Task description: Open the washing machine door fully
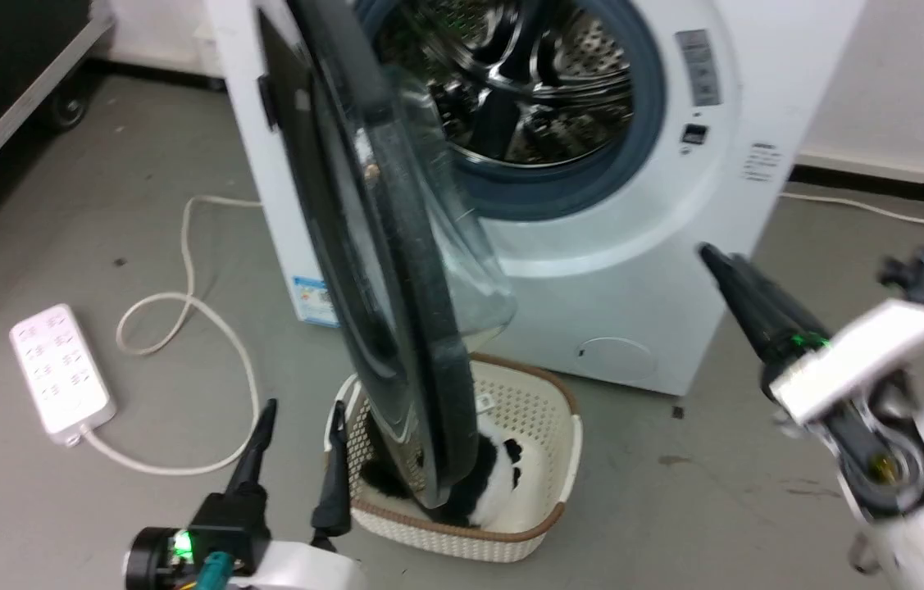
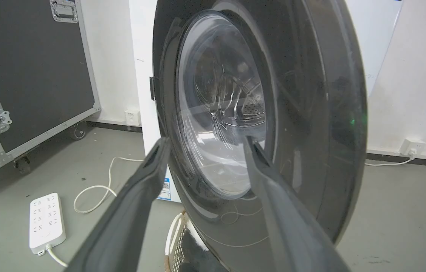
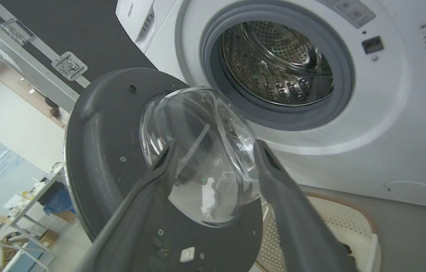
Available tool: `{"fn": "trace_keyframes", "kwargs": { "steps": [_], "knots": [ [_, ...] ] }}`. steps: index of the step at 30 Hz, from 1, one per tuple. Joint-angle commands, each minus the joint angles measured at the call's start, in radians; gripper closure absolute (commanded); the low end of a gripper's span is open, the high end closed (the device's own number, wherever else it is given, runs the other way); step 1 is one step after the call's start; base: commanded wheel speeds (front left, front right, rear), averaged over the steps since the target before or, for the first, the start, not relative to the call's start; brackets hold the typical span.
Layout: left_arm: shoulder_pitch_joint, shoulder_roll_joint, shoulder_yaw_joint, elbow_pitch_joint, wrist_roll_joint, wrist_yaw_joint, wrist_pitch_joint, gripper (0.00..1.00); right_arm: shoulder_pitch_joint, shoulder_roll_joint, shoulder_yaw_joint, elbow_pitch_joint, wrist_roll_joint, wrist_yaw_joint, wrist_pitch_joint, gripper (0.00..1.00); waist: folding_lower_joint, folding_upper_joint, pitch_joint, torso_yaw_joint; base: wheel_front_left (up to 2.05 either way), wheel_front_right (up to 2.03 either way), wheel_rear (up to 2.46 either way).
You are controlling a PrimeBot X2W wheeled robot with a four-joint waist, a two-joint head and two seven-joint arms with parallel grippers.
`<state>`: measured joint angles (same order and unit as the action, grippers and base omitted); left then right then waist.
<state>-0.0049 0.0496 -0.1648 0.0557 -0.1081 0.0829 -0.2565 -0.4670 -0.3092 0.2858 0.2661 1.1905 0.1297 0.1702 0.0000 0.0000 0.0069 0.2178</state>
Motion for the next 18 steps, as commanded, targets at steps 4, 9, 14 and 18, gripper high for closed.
{"fn": "trace_keyframes", "kwargs": {
  "steps": [4,9,14,18],
  "knots": [
    [0.026,0.006,0.037,-0.011,-0.01,-0.012,-0.005,0.0,0.114,-0.091,0.022,-0.095,-0.255,0.001,-0.189,0.0,0.0,0.0,-0.034,-0.057,0.0,0.0,0.0],
    [0.052,0.01,0.08,-0.023,-0.015,-0.026,-0.005,0.0,0.236,-0.109,-0.05,-0.132,-0.588,0.001,-0.343,0.0,0.0,0.0,-0.045,-0.097,0.0,0.0,0.0],
    [0.079,0.009,0.09,-0.03,-0.011,-0.051,-0.005,0.0,0.38,-0.008,-0.207,-0.197,-0.853,0.001,-0.389,0.0,0.0,0.0,-0.048,-0.122,0.0,0.0,0.0],
    [0.094,0.008,0.093,-0.031,-0.007,-0.064,-0.005,0.0,0.496,0.096,-0.3,-0.27,-1.012,0.001,-0.4,0.0,0.0,0.0,-0.045,-0.134,0.0,0.0,0.0]
  ]
}}
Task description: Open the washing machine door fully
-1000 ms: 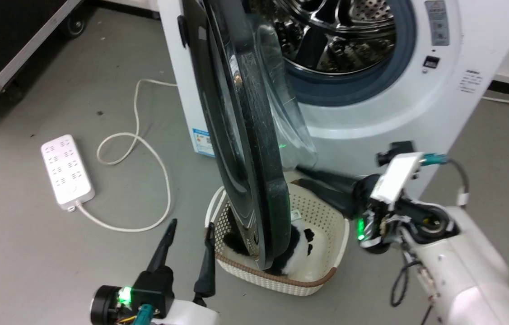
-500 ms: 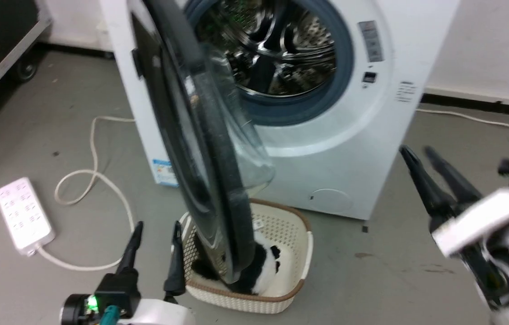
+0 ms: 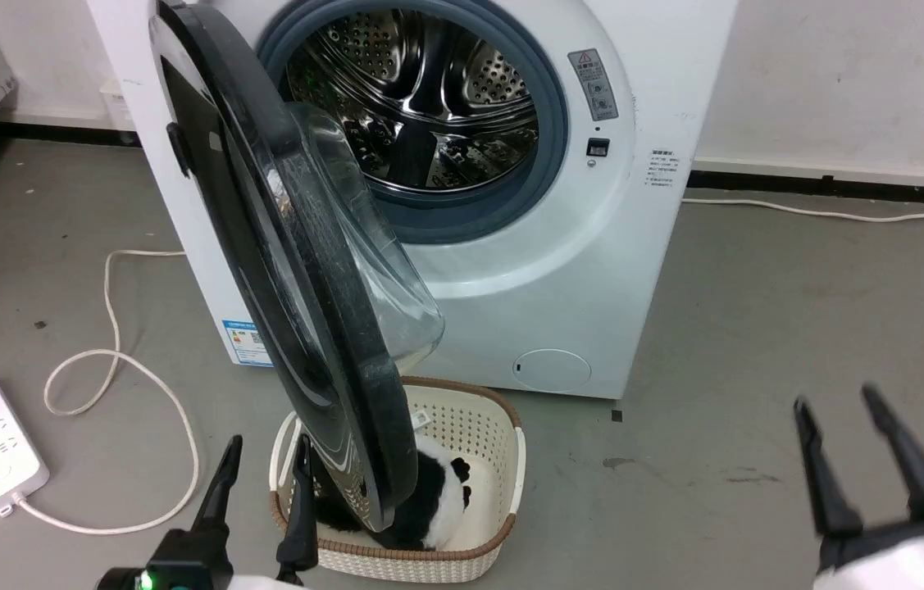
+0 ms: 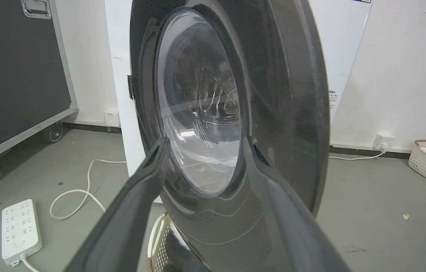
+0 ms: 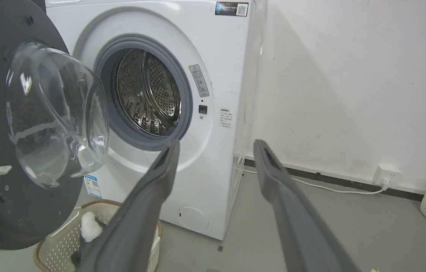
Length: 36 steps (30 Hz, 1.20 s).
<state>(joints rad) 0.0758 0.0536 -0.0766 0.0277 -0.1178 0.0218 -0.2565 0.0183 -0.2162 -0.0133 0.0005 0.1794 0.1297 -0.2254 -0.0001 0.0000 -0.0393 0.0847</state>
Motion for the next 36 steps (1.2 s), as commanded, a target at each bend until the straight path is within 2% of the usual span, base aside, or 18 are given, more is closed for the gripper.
{"fn": "trace_keyframes", "kwargs": {
  "steps": [1,5,8,21,22,28,36],
  "knots": [
    [0.016,0.004,0.005,-0.003,0.003,-0.004,-0.005,0.0,0.036,0.029,-0.021,-0.016,-0.032,0.001,-0.006,0.0,0.0001,0.0,0.002,-0.003,0.0,0.0,0.0],
    [0.026,0.003,0.0,0.005,0.005,-0.011,-0.005,0.0,0.114,0.107,-0.052,-0.041,-0.099,0.001,-0.015,0.0,0.0001,0.0,0.008,-0.01,0.0,0.0,0.0],
    [0.031,0.002,-0.006,0.016,0.007,-0.015,-0.005,0.0,0.138,0.131,-0.049,-0.036,-0.128,0.001,-0.022,0.0,0.0001,0.0,0.012,-0.014,0.0,0.0,0.0],
    [0.019,0.0,-0.006,0.038,0.013,-0.013,-0.005,0.0,0.133,0.159,-0.037,-0.009,-0.144,0.001,-0.035,0.0,0.0001,0.0,0.018,-0.016,0.0,0.0,0.0],
    [0.016,0.0,-0.006,0.035,0.017,-0.012,-0.005,1.0,0.131,0.161,-0.034,-0.007,-0.142,0.001,-0.036,0.0,0.0001,0.0,0.018,-0.016,0.0,0.0,0.0],
    [-0.004,-0.001,0.018,-0.021,0.004,-0.004,-0.005,1.0,0.127,0.163,-0.028,-0.008,-0.136,0.001,-0.036,0.0,0.0001,0.0,0.016,-0.012,0.0,0.0,0.0],
    [-0.09,-0.003,0.1,-0.232,-0.052,0.049,-0.005,1.0,0.119,0.164,-0.02,-0.013,-0.128,0.001,-0.036,0.0,0.0001,0.0,0.013,-0.013,0.0,0.0,0.0]
  ]
}}
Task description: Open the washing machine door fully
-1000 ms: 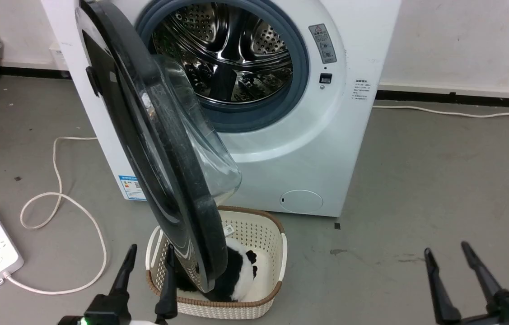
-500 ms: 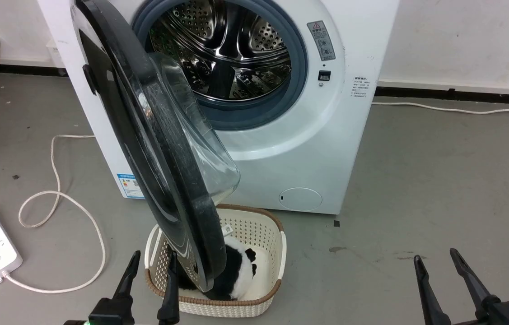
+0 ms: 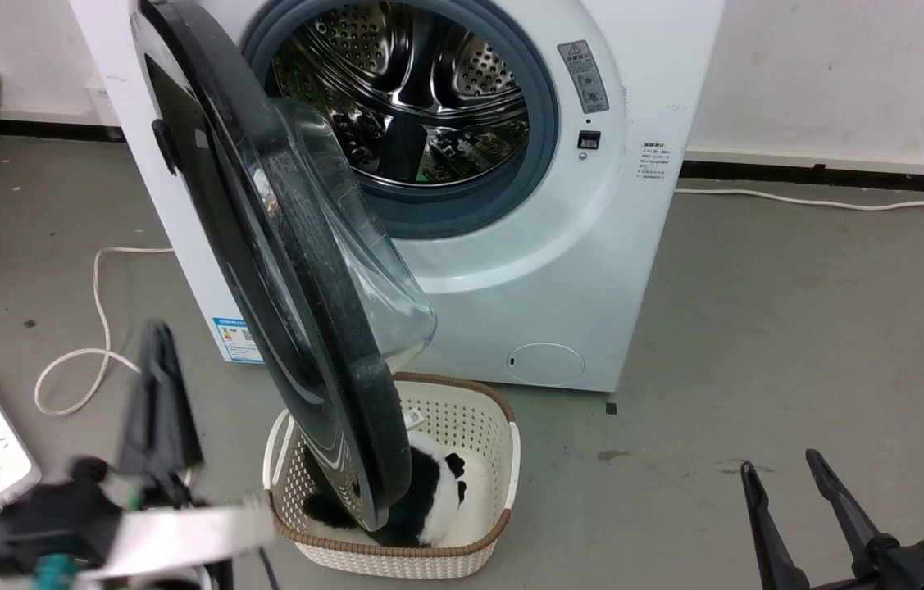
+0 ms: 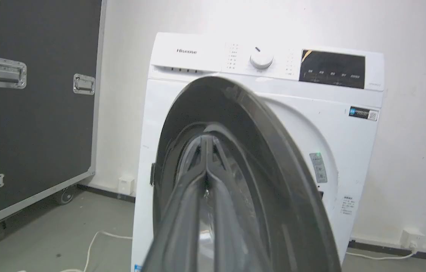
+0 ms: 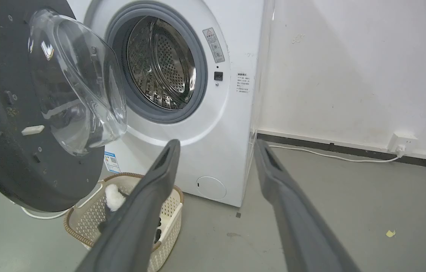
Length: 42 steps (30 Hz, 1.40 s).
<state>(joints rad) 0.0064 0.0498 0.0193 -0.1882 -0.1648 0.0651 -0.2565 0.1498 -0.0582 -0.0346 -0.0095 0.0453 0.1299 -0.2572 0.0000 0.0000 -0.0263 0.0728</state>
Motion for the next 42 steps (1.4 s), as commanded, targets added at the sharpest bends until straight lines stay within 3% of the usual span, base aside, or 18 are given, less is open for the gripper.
{"fn": "trace_keyframes", "kwargs": {
  "steps": [1,7,15,20,26,34,42],
  "knots": [
    [-0.036,0.001,0.008,-0.047,-0.012,0.01,-0.005,1.0,-0.014,0.006,0.003,-0.003,0.007,0.001,-0.004,0.0,0.0,0.0,0.0,-0.002,0.0,0.0,0.0],
    [-0.113,0.001,-0.027,-0.202,-0.016,0.02,-0.005,1.0,-0.019,0.007,0.013,-0.001,0.012,0.001,-0.004,0.0,0.0,0.0,-0.002,-0.012,0.0,0.0,0.0],
    [-0.1,0.001,-0.208,-0.225,-0.025,0.02,0.133,1.0,-0.021,0.007,0.011,0.005,0.022,0.001,-0.004,0.0,0.0,0.0,0.001,-0.029,0.0,0.0,0.0],
    [-0.06,0.001,-0.33,-0.144,-0.065,0.028,0.184,1.0,-0.02,0.008,0.009,0.008,0.027,0.001,-0.004,0.0,0.0,0.0,0.005,-0.034,0.0,0.0,0.0],
    [-0.036,0.001,-0.412,0.035,-0.11,0.043,0.23,1.0,-0.026,0.008,0.011,0.012,0.038,0.001,-0.004,0.0,0.0,0.0,0.014,-0.044,0.0,0.0,0.0],
    [-0.078,0.001,-0.39,0.232,-0.146,0.084,0.172,1.0,-0.033,0.008,0.018,0.019,0.051,0.001,-0.005,0.0,0.0,0.0,0.039,-0.057,0.0,0.0,0.0],
    [-0.109,0.002,-0.352,0.332,-0.169,0.089,0.108,1.0,-0.032,0.008,0.017,0.033,0.055,0.001,-0.005,0.0,0.0,0.0,0.044,-0.02,0.0,0.0,0.0]
  ]
}}
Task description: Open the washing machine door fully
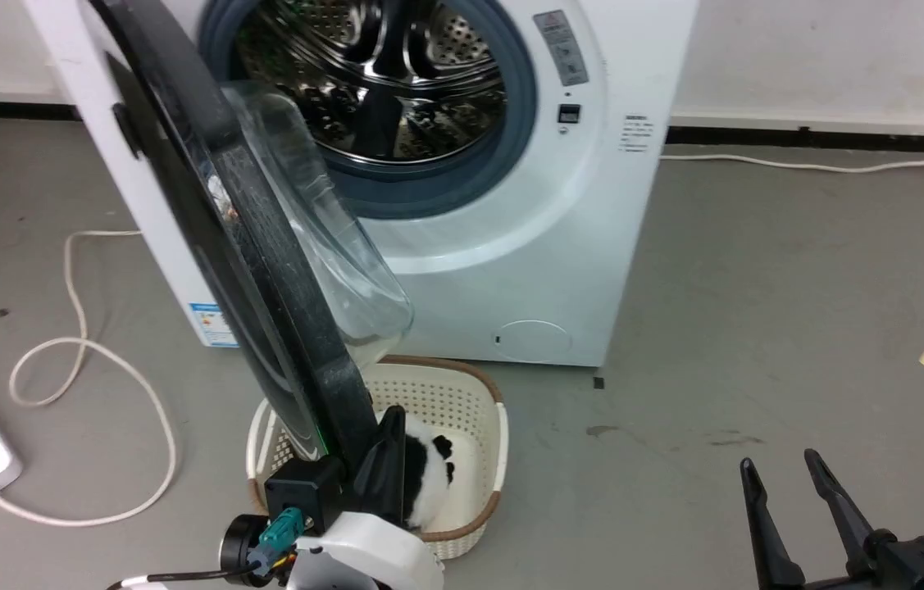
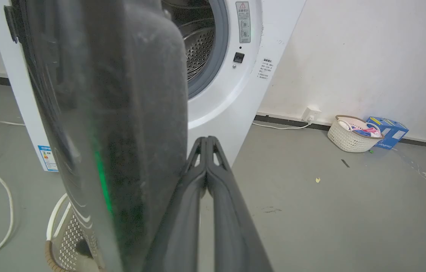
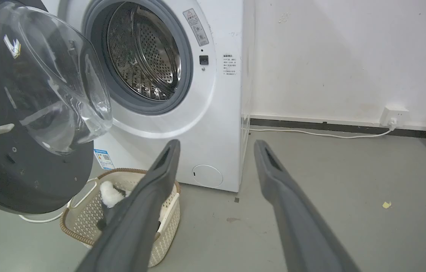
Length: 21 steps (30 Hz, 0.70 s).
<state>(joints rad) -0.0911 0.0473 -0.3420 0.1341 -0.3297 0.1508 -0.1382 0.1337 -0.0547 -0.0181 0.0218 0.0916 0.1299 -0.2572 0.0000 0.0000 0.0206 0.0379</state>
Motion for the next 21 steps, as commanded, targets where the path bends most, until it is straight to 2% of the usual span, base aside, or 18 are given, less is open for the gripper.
{"fn": "trace_keyframes", "kwargs": {
  "steps": [1,11,21],
  "knots": [
    [-0.01,0.005,0.01,0.016,-0.008,0.002,-0.014,1.0,-0.015,0.004,0.001,0.004,0.009,0.001,-0.005,0.0,0.0,0.0,-0.007,0.024,0.0,0.0,0.0],
    [0.031,0.037,0.028,0.025,-0.026,0.006,-0.019,1.0,0.002,0.004,0.017,0.014,0.016,0.001,-0.005,0.0,0.0,0.0,-0.04,0.163,0.0,0.0,0.0],
    [0.029,0.119,0.135,-0.035,-0.059,0.044,0.0,1.0,-0.001,0.004,0.047,0.017,0.013,0.001,-0.005,0.0,0.0,0.0,0.001,0.29,0.0,0.0,0.0]
  ]
}}
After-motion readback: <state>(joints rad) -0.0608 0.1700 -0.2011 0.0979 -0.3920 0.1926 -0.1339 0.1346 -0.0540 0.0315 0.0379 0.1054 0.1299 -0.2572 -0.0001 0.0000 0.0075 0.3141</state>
